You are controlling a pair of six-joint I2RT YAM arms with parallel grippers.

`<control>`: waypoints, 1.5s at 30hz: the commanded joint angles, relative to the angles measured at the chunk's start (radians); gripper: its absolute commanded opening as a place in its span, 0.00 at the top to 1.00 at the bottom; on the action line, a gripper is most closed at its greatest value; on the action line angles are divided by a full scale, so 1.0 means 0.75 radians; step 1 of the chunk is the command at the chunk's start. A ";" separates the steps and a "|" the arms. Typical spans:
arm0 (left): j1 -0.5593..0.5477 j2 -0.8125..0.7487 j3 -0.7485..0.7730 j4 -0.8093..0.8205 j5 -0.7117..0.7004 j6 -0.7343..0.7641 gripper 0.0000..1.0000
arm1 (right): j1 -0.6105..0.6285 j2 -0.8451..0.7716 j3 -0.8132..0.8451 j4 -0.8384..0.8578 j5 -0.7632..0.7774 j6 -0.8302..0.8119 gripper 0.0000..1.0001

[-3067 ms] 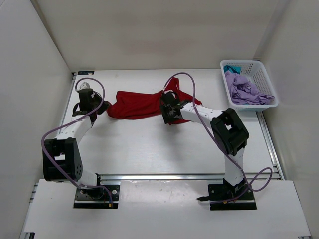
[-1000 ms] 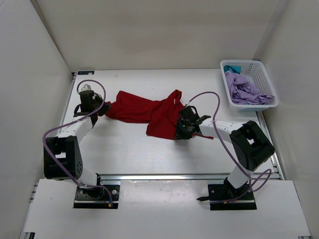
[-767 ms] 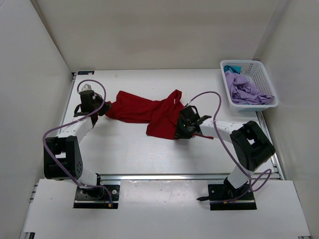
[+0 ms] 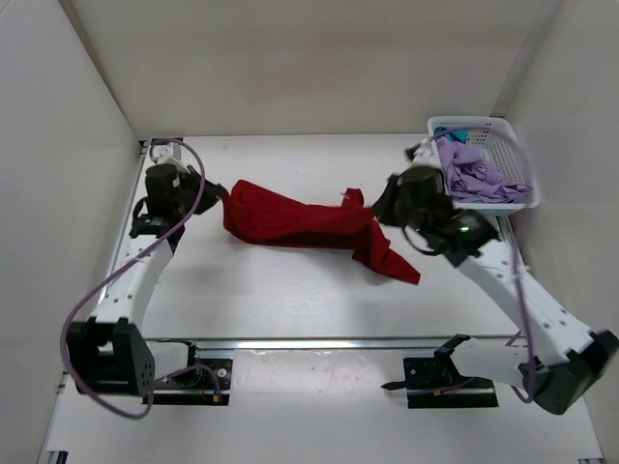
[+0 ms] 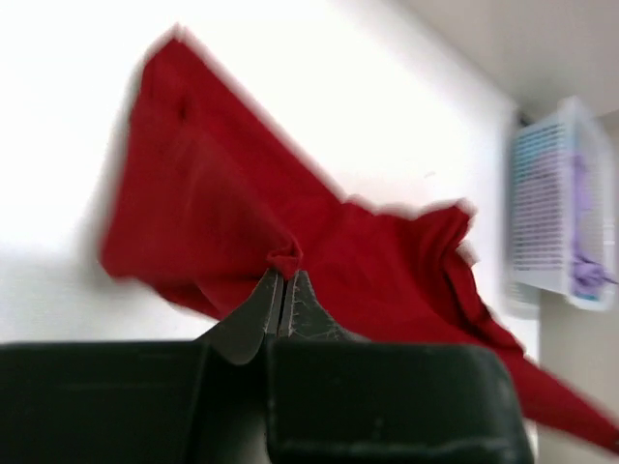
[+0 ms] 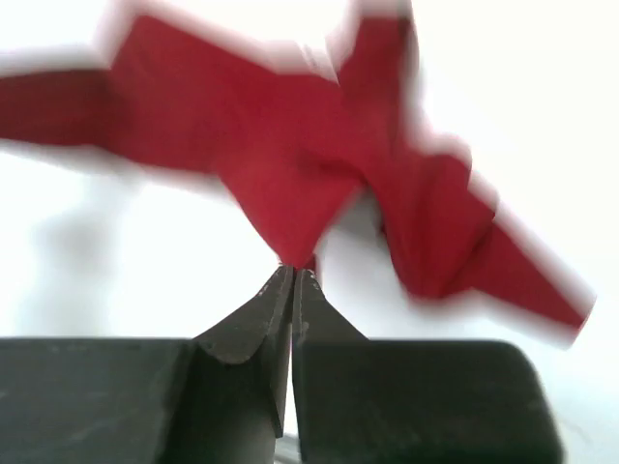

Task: Fold and stack the t-shirts
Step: Flatten out the tshirt

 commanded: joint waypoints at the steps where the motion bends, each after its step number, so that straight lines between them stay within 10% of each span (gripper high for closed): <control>1: 0.063 -0.224 0.237 -0.131 0.091 0.060 1.00 | -0.003 -0.121 0.419 -0.291 0.240 -0.146 1.00; 10: 0.290 -0.240 0.835 -0.293 0.387 -0.058 1.00 | 0.115 0.269 1.778 -0.634 0.425 -0.443 1.00; 16: 0.299 -0.216 1.017 -0.350 0.335 -0.071 1.00 | 0.133 0.249 1.625 -0.245 0.413 -0.619 1.00; 20: 0.272 -0.214 0.771 -0.263 0.230 -0.048 1.00 | -0.582 0.502 1.681 -0.285 -0.535 -0.407 0.99; 27: 0.207 0.029 0.424 -0.070 0.059 -0.018 1.00 | -0.580 1.004 1.742 -0.323 -0.508 -0.554 1.00; 32: 0.157 0.326 0.673 -0.062 0.095 -0.083 1.00 | -0.661 1.174 1.956 -0.156 -0.608 -0.436 1.00; 40: 0.290 0.396 1.233 -0.094 0.175 -0.202 1.00 | -0.933 0.898 1.908 0.517 -0.851 0.004 1.00; 45: 0.352 0.392 1.293 -0.072 0.202 -0.237 1.00 | -0.999 0.798 1.849 0.551 -0.986 0.021 1.00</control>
